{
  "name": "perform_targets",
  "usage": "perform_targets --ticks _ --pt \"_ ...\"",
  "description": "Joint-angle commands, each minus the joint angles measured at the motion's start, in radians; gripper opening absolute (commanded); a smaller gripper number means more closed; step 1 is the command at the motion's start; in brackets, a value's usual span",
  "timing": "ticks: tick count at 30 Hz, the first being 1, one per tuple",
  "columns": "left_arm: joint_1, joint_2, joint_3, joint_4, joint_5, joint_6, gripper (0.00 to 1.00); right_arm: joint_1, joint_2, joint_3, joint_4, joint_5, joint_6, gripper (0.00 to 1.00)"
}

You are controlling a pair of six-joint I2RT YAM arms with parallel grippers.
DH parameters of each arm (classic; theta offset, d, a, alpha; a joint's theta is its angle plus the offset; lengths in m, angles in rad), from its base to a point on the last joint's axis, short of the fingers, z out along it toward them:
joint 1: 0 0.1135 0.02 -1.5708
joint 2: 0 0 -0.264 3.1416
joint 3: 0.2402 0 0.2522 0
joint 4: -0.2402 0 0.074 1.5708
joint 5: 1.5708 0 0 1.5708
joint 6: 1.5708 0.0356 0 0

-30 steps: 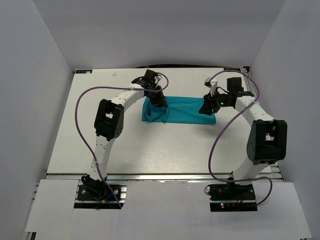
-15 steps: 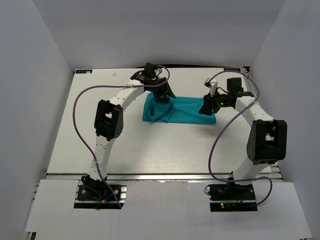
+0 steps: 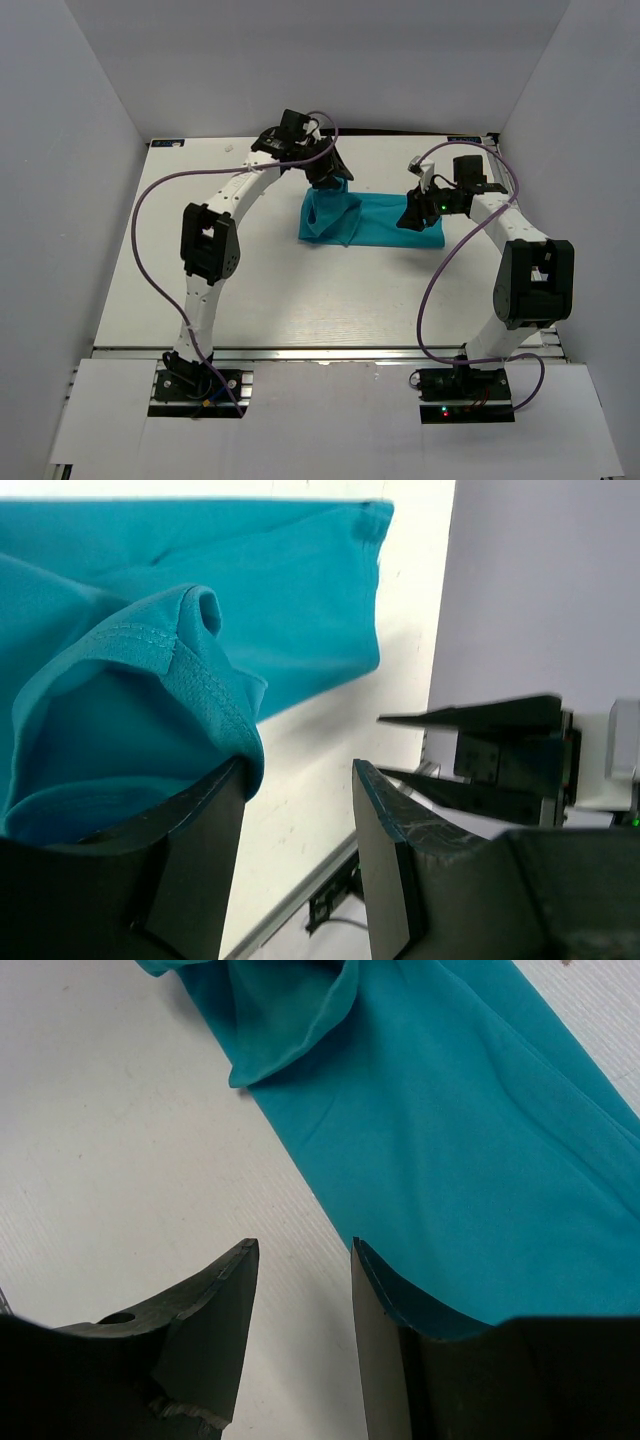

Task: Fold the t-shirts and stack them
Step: Fold the folded rectangular tshirt in 1/3 of the way

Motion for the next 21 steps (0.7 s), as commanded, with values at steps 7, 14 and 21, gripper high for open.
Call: perform_targets --ticks 7,14,21 --pt "0.006 -0.060 -0.092 -0.002 0.105 0.048 0.58 0.005 -0.007 0.038 0.002 -0.032 -0.002 0.49" --pt "-0.011 0.080 0.021 0.004 0.107 -0.006 0.59 0.005 -0.013 0.029 0.013 -0.029 0.002 0.49" --pt "-0.015 0.093 0.116 0.015 0.052 -0.018 0.59 0.007 -0.027 0.019 0.005 -0.024 -0.018 0.49"
